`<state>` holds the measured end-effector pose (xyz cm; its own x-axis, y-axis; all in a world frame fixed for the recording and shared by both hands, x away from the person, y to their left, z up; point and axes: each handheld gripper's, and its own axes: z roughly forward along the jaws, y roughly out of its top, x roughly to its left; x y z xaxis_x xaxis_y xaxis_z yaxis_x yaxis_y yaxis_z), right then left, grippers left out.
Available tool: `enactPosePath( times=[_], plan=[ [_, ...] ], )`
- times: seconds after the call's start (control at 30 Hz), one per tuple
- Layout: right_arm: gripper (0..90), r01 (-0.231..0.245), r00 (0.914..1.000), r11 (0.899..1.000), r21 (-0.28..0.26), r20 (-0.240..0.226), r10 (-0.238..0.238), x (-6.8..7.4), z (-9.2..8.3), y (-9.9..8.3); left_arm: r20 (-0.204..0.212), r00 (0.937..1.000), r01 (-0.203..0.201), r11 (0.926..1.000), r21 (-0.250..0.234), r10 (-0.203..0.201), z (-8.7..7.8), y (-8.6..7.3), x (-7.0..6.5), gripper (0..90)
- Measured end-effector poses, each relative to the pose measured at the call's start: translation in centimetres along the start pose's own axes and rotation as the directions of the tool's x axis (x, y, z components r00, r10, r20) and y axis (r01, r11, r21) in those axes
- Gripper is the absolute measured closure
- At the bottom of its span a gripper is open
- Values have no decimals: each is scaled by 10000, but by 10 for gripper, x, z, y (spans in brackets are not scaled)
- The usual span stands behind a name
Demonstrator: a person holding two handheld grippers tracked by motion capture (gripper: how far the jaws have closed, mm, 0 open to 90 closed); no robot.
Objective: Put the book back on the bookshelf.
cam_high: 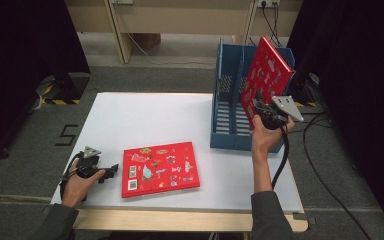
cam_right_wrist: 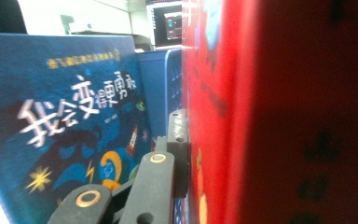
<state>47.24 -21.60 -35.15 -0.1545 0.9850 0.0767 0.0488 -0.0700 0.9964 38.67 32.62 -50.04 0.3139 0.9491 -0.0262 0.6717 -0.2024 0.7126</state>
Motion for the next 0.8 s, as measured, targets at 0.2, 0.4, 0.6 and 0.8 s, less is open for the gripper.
enactPosePath(
  times=[0.2, 0.4, 0.6, 0.8],
  plan=[
    [795, 80, 9990, 9995, 293, 445, -93, 3, 27, -9, -15, 10000, 8, 10000, -42, -8, 0, 0, 0, 131],
    [795, -75, 9979, 9983, 570, 643, 38, 8, 50, -20, -23, 10000, 7, 10000, -42, -7, 0, 0, 0, 131],
    [795, 262, 9960, 9950, 961, 828, -342, 16, 68, -30, -38, 10000, 10, 10000, -45, -10, 0, 0, 0, 132],
    [795, 409, 9940, 9899, 1360, 952, -542, 19, 80, -38, -58, 10000, 7, 10000, -43, -7, 0, 0, -1, 133]
  ],
)
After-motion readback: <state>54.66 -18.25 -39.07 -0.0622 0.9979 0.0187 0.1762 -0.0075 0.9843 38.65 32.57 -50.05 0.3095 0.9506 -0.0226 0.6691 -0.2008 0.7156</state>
